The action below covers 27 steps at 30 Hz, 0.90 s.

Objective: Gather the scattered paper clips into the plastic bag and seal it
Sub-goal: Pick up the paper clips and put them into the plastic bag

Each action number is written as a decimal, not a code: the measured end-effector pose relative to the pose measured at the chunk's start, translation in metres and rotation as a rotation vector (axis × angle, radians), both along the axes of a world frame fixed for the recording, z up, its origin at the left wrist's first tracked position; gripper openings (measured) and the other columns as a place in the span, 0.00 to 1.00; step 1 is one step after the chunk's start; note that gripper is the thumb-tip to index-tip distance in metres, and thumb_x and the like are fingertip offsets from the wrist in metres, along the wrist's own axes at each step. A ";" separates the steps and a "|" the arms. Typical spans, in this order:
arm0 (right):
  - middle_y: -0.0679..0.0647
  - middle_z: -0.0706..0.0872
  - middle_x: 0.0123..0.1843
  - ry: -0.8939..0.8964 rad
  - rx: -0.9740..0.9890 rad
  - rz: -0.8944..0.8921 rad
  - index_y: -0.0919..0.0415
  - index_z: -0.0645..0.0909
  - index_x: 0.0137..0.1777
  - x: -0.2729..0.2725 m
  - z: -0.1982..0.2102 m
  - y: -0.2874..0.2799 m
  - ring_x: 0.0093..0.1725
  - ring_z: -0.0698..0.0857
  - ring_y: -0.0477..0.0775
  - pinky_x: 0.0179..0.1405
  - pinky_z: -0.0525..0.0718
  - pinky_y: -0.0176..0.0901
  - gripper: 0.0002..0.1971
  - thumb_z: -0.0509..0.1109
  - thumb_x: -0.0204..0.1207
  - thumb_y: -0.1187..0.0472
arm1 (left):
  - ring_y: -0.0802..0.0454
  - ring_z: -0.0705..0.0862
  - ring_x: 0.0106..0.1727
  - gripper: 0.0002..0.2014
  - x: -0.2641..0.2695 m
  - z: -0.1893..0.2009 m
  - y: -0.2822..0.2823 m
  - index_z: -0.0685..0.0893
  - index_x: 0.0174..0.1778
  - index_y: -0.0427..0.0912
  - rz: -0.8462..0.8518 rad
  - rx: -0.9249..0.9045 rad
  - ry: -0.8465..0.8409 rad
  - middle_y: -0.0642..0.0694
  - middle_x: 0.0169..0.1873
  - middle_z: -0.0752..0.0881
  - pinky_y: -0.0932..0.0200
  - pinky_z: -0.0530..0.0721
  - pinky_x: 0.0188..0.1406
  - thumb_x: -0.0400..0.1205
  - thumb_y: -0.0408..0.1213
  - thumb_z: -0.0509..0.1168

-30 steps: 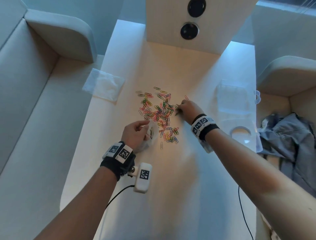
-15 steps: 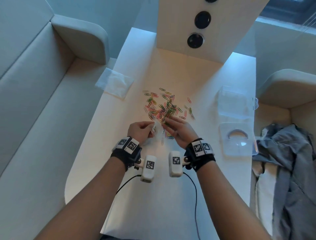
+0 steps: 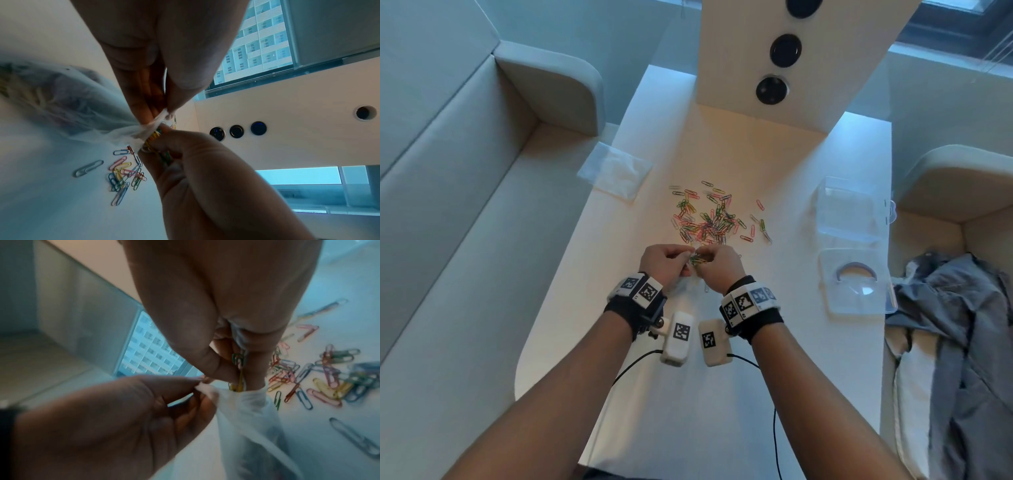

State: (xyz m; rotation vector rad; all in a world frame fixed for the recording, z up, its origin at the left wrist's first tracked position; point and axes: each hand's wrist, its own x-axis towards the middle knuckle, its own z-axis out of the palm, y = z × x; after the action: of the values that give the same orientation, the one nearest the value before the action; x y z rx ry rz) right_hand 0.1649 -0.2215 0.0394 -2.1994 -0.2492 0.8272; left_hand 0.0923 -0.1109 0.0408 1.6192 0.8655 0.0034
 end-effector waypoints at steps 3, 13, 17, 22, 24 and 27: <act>0.56 0.89 0.51 -0.148 -0.060 -0.040 0.56 0.89 0.54 -0.002 0.003 0.003 0.47 0.87 0.54 0.49 0.88 0.47 0.10 0.74 0.73 0.62 | 0.49 0.88 0.33 0.07 0.003 -0.002 0.001 0.93 0.47 0.46 -0.015 -0.011 -0.006 0.42 0.32 0.91 0.54 0.90 0.46 0.80 0.33 0.69; 0.56 0.89 0.50 -0.254 -0.152 0.074 0.59 0.88 0.54 -0.002 0.006 0.012 0.46 0.87 0.56 0.44 0.89 0.49 0.10 0.71 0.75 0.69 | 0.51 0.88 0.33 0.08 0.008 -0.003 0.009 0.92 0.47 0.46 -0.039 -0.035 -0.047 0.43 0.32 0.90 0.49 0.91 0.50 0.80 0.31 0.69; 0.52 0.90 0.39 -0.309 -0.066 0.197 0.60 0.90 0.42 0.002 0.012 0.008 0.37 0.87 0.51 0.45 0.90 0.48 0.04 0.73 0.75 0.65 | 0.51 0.87 0.33 0.08 0.008 -0.006 0.018 0.92 0.45 0.50 -0.086 -0.023 -0.044 0.43 0.34 0.92 0.48 0.91 0.50 0.80 0.32 0.69; 0.54 0.92 0.48 -0.323 0.107 -0.033 0.59 0.89 0.53 0.068 0.010 -0.017 0.45 0.91 0.52 0.51 0.91 0.51 0.08 0.74 0.77 0.60 | 0.54 0.85 0.29 0.08 0.001 -0.002 0.035 0.92 0.50 0.44 -0.036 -0.018 -0.038 0.49 0.28 0.89 0.67 0.81 0.30 0.82 0.33 0.67; 0.58 0.84 0.69 -0.450 -0.149 0.065 0.58 0.83 0.68 0.110 -0.010 -0.023 0.67 0.83 0.56 0.72 0.78 0.52 0.17 0.68 0.81 0.55 | 0.55 0.85 0.28 0.08 -0.003 -0.001 0.043 0.91 0.52 0.41 -0.012 -0.032 -0.045 0.51 0.28 0.89 0.69 0.80 0.28 0.82 0.32 0.67; 0.57 0.56 0.87 -0.398 -0.414 0.268 0.54 0.62 0.83 0.150 -0.045 -0.025 0.85 0.57 0.61 0.82 0.61 0.60 0.26 0.56 0.86 0.51 | 0.55 0.86 0.29 0.08 -0.007 -0.002 0.053 0.91 0.53 0.41 0.019 -0.052 -0.053 0.51 0.29 0.89 0.65 0.84 0.35 0.82 0.32 0.67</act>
State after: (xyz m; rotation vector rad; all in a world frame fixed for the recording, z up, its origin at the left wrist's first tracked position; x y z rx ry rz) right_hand 0.3154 -0.2467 -0.0060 -2.7591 -0.6250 0.6102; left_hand 0.0853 -0.0582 0.0389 1.5557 0.8330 0.0367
